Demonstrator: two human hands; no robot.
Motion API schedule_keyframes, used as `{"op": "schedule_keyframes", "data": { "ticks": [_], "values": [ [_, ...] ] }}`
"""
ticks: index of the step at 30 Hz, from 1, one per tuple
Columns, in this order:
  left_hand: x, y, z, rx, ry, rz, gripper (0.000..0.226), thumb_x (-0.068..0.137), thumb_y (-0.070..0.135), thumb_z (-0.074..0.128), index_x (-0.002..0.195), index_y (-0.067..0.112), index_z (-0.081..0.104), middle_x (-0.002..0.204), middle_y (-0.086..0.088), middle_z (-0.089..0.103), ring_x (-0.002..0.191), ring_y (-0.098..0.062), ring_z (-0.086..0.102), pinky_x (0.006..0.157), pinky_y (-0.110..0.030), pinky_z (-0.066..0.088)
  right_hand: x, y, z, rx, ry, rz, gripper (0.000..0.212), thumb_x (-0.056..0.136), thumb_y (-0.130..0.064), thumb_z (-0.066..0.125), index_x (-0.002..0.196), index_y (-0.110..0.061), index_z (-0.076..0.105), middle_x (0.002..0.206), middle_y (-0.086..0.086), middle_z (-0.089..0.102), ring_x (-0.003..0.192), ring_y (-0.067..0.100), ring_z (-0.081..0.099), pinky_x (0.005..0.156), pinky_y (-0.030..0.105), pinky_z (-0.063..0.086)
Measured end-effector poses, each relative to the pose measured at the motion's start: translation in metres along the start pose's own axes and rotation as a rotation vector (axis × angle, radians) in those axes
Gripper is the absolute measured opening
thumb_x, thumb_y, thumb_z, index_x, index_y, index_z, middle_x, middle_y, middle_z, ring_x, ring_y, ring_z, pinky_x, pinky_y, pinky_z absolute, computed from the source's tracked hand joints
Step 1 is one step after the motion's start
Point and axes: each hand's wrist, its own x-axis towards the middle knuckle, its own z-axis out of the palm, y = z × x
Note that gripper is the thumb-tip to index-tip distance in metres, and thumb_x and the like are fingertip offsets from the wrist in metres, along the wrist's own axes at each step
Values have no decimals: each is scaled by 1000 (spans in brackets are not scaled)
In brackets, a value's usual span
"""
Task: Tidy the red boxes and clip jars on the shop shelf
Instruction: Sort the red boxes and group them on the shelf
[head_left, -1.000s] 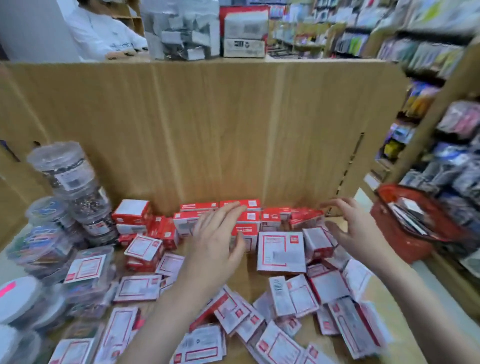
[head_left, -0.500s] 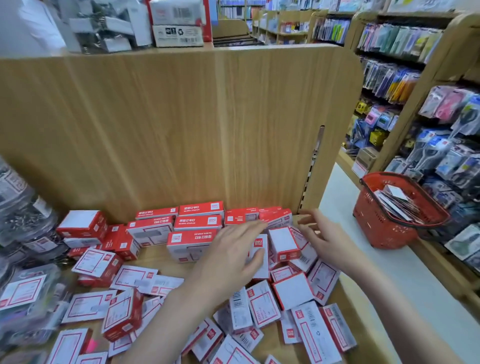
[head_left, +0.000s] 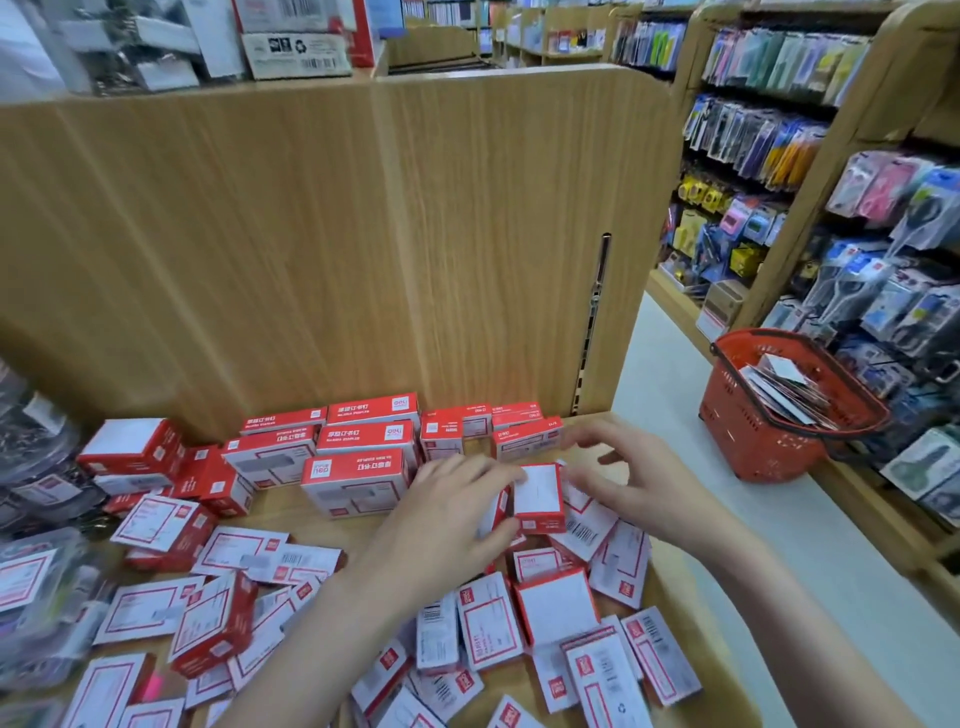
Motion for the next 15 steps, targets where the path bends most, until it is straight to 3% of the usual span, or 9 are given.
{"op": "schedule_keyframes", "data": {
  "ticks": [2, 4, 7, 10, 15],
  "values": [
    [-6, -2, 2, -27, 84, 23, 40, 86, 40, 39, 117, 22, 57, 116, 7, 56, 110, -6, 40, 95, -32, 36, 4, -7, 6, 11, -134, -76, 35, 75, -41, 69, 104, -23, 60, 109, -10, 60, 101, 3, 52, 86, 18, 41],
    [-12, -4, -2, -41, 172, -2, 34, 87, 34, 40, 112, 22, 58, 115, 8, 57, 110, -5, 43, 93, -27, 35, 6, -9, 16, -91, -216, -113, 39, 73, -36, 74, 105, -24, 58, 109, -11, 58, 99, 4, 50, 83, 15, 38],
    [-25, -5, -18, -55, 316, -64, 30, 88, 28, 39, 107, 20, 61, 110, 9, 58, 106, -5, 48, 92, -20, 33, 11, -16, 15, -98, -89, -135, 35, 71, -30, 77, 99, -25, 57, 102, -9, 60, 91, 8, 54, 75, 18, 41],
    [-37, -11, -32, -3, 490, -168, 25, 85, 21, 42, 96, 18, 64, 100, 8, 62, 97, -8, 52, 86, -27, 36, 24, -37, 9, 178, 37, -117, 29, 70, -27, 79, 90, -27, 58, 88, -13, 63, 79, 5, 59, 69, 19, 46],
    [-84, -31, -47, 79, 611, -390, 25, 81, 23, 42, 90, 19, 65, 95, 8, 64, 91, -13, 56, 82, -32, 36, 66, -89, 47, 236, -5, -219, 32, 64, -39, 76, 86, -29, 56, 83, -16, 60, 76, 8, 54, 68, 20, 42]
  ]
}}
